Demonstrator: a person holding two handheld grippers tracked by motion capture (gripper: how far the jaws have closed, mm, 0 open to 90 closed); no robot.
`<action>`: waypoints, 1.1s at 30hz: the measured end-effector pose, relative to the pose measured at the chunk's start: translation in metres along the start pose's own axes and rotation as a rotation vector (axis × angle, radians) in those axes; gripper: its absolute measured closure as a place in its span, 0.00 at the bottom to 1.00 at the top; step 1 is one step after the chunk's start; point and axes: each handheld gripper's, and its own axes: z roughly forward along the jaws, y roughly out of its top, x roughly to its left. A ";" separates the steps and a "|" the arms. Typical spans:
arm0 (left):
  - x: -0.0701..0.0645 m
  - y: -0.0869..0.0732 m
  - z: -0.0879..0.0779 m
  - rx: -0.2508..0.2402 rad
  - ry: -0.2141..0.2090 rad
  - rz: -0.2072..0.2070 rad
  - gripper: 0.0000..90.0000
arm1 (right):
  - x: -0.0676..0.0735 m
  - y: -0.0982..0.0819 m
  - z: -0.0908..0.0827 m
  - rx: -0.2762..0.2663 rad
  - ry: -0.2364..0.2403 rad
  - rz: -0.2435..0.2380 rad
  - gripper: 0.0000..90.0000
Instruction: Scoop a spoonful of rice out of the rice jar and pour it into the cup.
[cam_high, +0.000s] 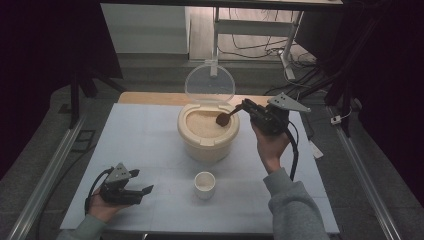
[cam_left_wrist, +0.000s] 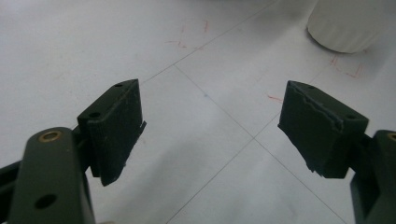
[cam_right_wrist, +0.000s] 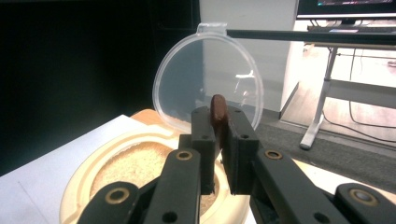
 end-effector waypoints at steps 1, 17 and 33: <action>0.000 0.000 0.000 0.001 -0.002 0.000 0.24 | 0.000 -0.002 0.001 0.003 0.004 0.006 0.93; 0.000 0.000 0.001 0.005 -0.003 0.002 0.24 | -0.014 -0.023 0.012 0.023 0.062 0.197 0.93; 0.000 0.000 0.002 0.008 -0.002 0.005 0.24 | -0.024 -0.041 0.021 0.055 0.119 0.484 0.92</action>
